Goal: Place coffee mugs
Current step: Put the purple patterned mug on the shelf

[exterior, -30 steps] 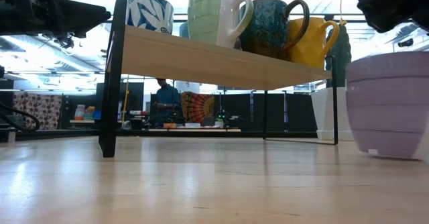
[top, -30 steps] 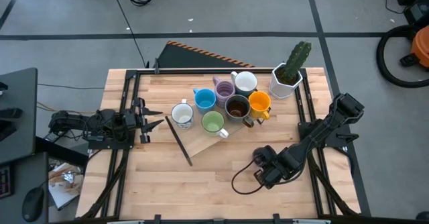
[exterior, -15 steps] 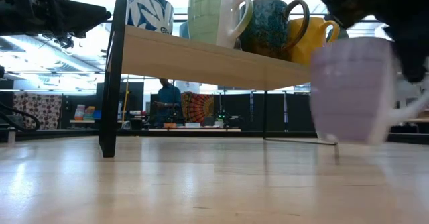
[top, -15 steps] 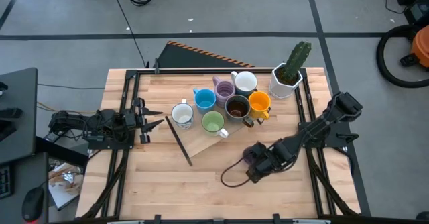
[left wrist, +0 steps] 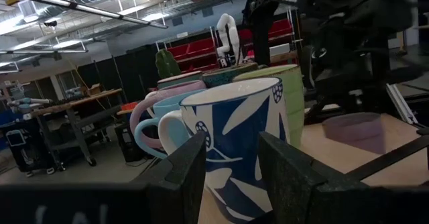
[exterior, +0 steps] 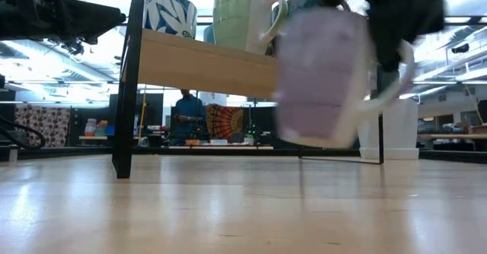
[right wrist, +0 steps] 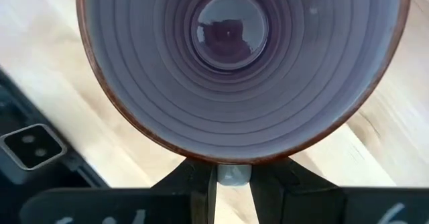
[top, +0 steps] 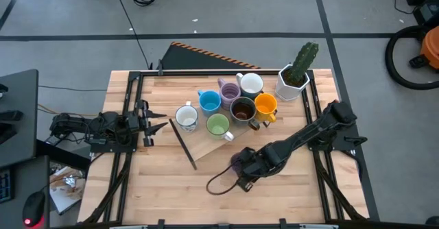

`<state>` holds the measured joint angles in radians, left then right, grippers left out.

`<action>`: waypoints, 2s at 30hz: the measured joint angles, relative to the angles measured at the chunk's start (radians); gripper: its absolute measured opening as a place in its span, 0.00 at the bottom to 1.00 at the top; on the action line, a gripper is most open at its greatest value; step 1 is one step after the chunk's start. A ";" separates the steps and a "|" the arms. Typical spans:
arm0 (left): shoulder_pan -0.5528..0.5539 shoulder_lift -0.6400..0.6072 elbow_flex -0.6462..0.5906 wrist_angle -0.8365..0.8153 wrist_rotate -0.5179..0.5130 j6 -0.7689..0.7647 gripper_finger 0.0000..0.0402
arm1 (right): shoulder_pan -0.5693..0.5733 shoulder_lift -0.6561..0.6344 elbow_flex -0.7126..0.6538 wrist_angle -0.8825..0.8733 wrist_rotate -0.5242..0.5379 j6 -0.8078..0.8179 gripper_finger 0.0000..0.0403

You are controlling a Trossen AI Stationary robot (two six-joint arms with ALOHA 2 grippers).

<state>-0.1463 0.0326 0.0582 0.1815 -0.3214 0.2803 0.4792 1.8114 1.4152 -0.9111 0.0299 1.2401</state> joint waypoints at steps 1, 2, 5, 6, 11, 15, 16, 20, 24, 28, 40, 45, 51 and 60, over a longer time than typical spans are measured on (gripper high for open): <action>0.000 0.000 0.000 0.000 0.000 0.000 0.35 | -0.005 0.029 0.045 -0.016 -0.002 -0.027 0.17; 0.000 0.000 0.000 0.000 0.000 0.000 0.35 | -0.008 0.056 0.094 -0.038 -0.004 -0.055 0.17; 0.000 0.000 0.000 0.000 0.000 -0.001 0.35 | -0.019 0.135 0.249 -0.144 -0.008 -0.133 0.17; 0.000 0.000 0.000 0.000 0.000 0.000 0.35 | -0.023 0.162 0.302 -0.187 -0.008 -0.151 0.17; 0.000 0.000 0.000 -0.001 0.000 -0.003 0.35 | -0.031 0.264 0.528 -0.359 0.011 -0.215 0.17; 0.000 0.000 0.000 -0.001 0.000 -0.002 0.35 | -0.036 0.313 0.646 -0.444 0.032 -0.256 0.17; 0.000 0.000 0.000 -0.001 0.000 0.000 0.35 | -0.038 0.318 0.666 -0.455 0.032 -0.264 0.17; 0.000 0.000 0.000 -0.001 0.000 0.001 0.35 | -0.046 0.328 0.714 -0.457 0.032 -0.302 0.17; 0.000 0.000 0.000 -0.001 0.000 0.001 0.35 | -0.043 0.328 0.764 -0.453 0.038 -0.350 0.18; 0.000 0.000 0.000 -0.001 0.000 0.004 0.35 | -0.044 0.328 0.817 -0.451 0.057 -0.384 0.18; 0.000 0.000 0.000 -0.001 0.000 0.003 0.35 | -0.082 0.328 0.854 -0.382 0.075 -0.463 0.17; 0.000 0.000 0.000 -0.001 0.000 0.003 0.35 | -0.079 0.326 0.920 -0.378 0.100 -0.503 0.17; 0.000 0.000 0.000 -0.001 0.000 0.003 0.35 | -0.081 0.324 0.942 -0.420 0.172 -0.504 0.17; 0.000 0.000 0.000 -0.001 0.000 0.000 0.35 | -0.122 0.330 0.941 -0.436 0.222 -0.534 0.17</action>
<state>-0.1460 0.0326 0.0582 0.1806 -0.3214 0.2802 0.3573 2.1414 2.3566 -1.3468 0.2519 0.7060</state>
